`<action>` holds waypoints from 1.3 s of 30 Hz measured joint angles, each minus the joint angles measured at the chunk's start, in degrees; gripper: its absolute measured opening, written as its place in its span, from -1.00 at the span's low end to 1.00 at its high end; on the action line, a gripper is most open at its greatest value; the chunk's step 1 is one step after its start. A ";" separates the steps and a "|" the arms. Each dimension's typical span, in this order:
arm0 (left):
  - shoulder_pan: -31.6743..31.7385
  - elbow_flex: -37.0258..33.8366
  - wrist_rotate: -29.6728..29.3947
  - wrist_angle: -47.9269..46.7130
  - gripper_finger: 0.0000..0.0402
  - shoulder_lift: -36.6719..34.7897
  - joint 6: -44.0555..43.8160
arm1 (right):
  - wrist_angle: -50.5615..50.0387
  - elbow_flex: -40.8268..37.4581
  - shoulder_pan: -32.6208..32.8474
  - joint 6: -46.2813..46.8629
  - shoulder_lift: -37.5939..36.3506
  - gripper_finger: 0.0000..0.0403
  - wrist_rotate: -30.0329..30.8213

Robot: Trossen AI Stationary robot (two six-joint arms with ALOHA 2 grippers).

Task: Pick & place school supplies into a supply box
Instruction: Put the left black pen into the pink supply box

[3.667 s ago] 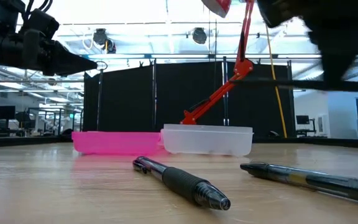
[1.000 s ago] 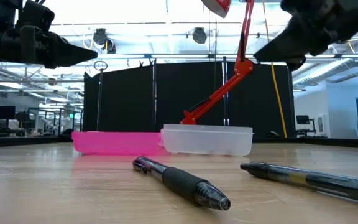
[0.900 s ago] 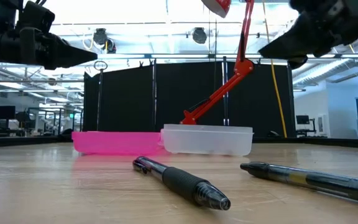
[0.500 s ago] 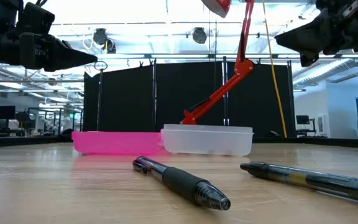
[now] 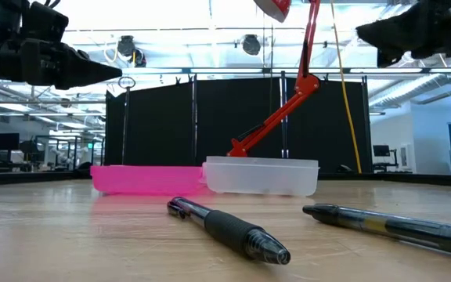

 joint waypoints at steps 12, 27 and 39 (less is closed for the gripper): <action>0.00 0.00 -3.96 -5.11 -0.74 0.00 -0.50 | 7.14 -5.64 0.00 -1.77 -6.87 -1.00 -6.71; -10.05 24.74 -2.40 -26.77 -0.97 27.20 -13.66 | 10.29 -9.11 -0.02 1.84 -7.76 -1.00 -3.12; -24.51 67.91 6.05 -46.24 -0.85 68.29 -4.68 | 14.13 -9.22 0.02 7.31 -7.70 -1.00 -3.32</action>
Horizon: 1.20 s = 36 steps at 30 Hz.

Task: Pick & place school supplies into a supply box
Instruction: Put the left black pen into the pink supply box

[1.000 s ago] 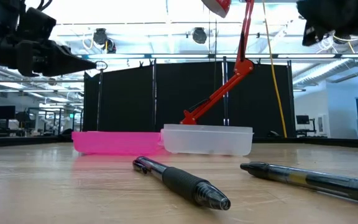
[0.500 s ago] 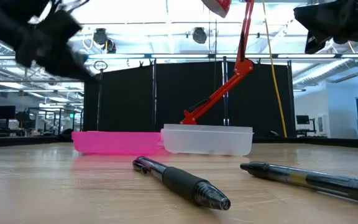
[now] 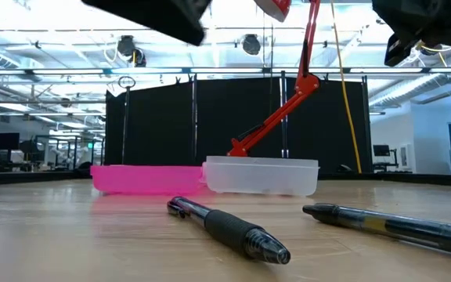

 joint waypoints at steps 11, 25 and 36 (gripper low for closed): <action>-3.06 17.85 3.27 -12.89 -0.08 16.53 4.79 | -0.58 -0.02 -0.02 -2.55 0.09 -1.00 -2.37; -1.68 17.85 7.21 -4.07 0.13 18.00 -2.85 | -0.28 -0.04 -0.02 -4.25 0.10 -1.00 -4.57; -0.71 17.85 12.40 -4.28 0.13 24.97 -0.53 | -0.72 -0.04 -0.02 -3.93 0.12 -1.00 -4.59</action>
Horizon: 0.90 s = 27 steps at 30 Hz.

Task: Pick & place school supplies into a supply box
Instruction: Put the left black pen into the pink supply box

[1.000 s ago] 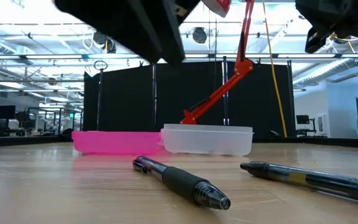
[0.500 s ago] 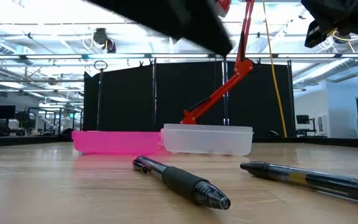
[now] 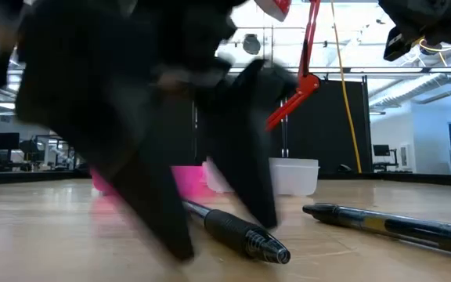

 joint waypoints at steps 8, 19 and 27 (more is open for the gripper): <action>1.39 0.17 2.06 -3.39 0.08 1.13 3.25 | 0.01 0.00 0.00 -0.14 0.11 -1.00 -0.02; 3.03 0.33 3.44 -8.88 -0.85 1.07 1.22 | -1.92 0.00 0.00 0.90 0.17 -1.00 -0.01; 2.85 0.10 3.00 -10.18 -0.79 0.41 2.78 | -1.65 0.00 0.00 0.92 0.15 -1.00 0.00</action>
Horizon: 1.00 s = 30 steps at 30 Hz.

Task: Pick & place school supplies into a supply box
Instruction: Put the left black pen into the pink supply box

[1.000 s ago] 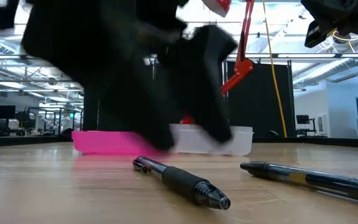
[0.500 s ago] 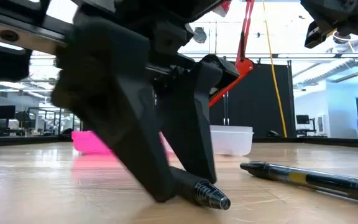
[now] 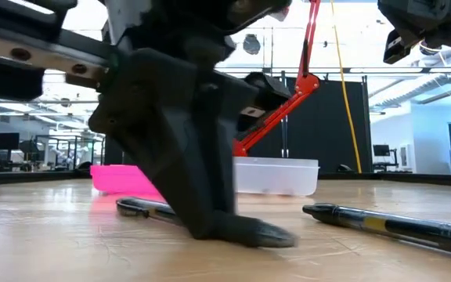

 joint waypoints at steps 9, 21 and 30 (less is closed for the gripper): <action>-0.06 2.77 -4.79 -14.21 -0.84 -7.73 3.97 | 0.02 -0.04 -0.02 0.20 0.00 -1.00 0.09; 5.72 13.10 -8.36 -24.22 -0.84 -14.83 52.48 | 0.20 -0.04 -0.02 0.17 -0.02 -1.00 0.16; 16.35 12.78 -3.73 -21.63 -0.84 -13.17 64.73 | -0.61 -0.04 -0.05 -1.66 -0.02 -1.00 0.22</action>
